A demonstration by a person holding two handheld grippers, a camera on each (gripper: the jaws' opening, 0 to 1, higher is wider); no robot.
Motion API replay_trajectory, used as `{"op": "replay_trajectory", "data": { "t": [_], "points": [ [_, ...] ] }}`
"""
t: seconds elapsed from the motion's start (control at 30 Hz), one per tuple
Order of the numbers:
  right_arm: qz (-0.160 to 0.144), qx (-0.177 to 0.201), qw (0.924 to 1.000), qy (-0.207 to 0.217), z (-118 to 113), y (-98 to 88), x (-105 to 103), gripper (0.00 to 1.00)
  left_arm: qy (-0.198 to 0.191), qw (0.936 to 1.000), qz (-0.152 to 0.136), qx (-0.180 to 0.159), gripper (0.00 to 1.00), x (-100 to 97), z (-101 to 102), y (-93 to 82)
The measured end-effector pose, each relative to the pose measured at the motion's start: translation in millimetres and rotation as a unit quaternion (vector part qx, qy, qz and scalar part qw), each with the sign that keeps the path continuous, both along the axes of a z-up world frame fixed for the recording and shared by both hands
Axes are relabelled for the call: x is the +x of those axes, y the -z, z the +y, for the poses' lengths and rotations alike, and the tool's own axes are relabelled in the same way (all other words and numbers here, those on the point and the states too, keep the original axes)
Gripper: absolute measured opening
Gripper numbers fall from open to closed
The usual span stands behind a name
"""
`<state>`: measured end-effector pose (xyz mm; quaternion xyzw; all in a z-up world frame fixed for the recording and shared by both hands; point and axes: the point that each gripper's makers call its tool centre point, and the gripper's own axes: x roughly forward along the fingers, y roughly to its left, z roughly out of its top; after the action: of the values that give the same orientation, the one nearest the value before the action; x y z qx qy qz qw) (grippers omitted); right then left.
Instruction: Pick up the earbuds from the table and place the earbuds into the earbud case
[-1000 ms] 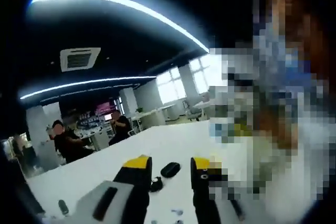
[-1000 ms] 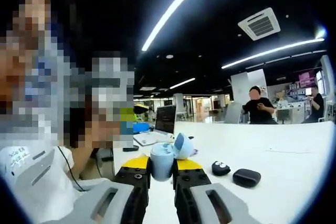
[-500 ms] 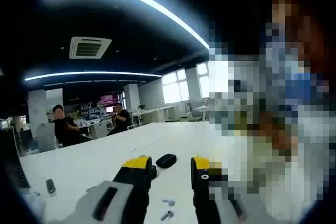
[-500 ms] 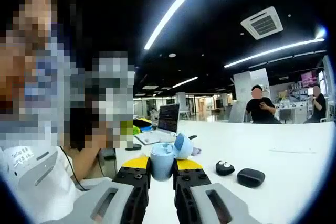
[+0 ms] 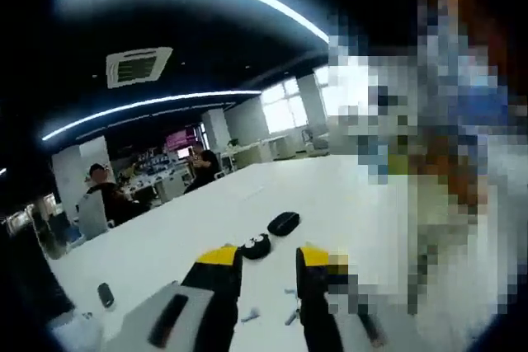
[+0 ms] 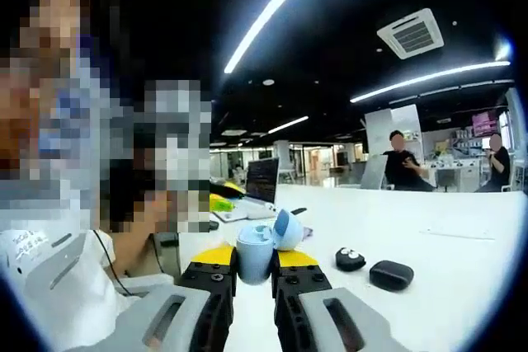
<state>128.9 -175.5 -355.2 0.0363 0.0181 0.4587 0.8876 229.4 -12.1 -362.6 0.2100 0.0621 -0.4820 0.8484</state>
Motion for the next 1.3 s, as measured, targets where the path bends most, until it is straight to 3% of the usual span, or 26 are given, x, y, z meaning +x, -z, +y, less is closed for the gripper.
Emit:
{"op": "replay_trajectory", "data": {
  "t": [0.07,0.2,0.33,0.47,0.67,0.77,1.03,1.2,1.3],
  "points": [
    [0.000,0.000,1.0000,0.000,-0.9,0.0,0.1,0.15,-0.002,0.9990,0.006,0.045,0.28,5.6,-3.9,8.6],
    [0.001,0.000,1.0000,0.004,-3.4,0.5,1.2,0.15,0.037,0.9917,0.034,0.118,0.26,-0.6,-23.9,29.7],
    [0.004,-0.005,1.0000,0.007,-5.1,3.3,2.3,0.15,0.062,0.9786,0.052,0.189,0.26,-2.0,-39.4,56.7],
    [0.004,-0.006,1.0000,0.007,-5.8,3.2,1.9,0.15,0.079,0.9659,0.072,0.236,0.25,-1.3,-49.8,81.7],
    [0.002,-0.005,0.9999,0.009,-7.9,1.8,1.4,0.15,0.091,0.9549,0.099,0.265,0.24,3.7,-64.5,115.3],
    [0.001,-0.006,0.9999,0.008,-8.2,0.3,-0.6,0.15,0.088,0.9525,0.108,0.271,0.23,8.4,-66.4,126.3],
    [-0.004,-0.003,1.0000,0.007,-8.7,-3.4,-3.8,0.15,0.072,0.9527,0.116,0.271,0.19,16.2,-64.8,142.5],
    [-0.003,-0.002,1.0000,0.009,-9.4,-3.1,-2.7,0.15,0.067,0.9519,0.108,0.279,0.16,14.5,-66.0,150.8],
    [-0.003,-0.001,1.0000,0.008,-9.1,-3.0,-3.0,0.15,0.070,0.9549,0.105,0.269,0.13,13.2,-67.5,149.2]
  ]
}}
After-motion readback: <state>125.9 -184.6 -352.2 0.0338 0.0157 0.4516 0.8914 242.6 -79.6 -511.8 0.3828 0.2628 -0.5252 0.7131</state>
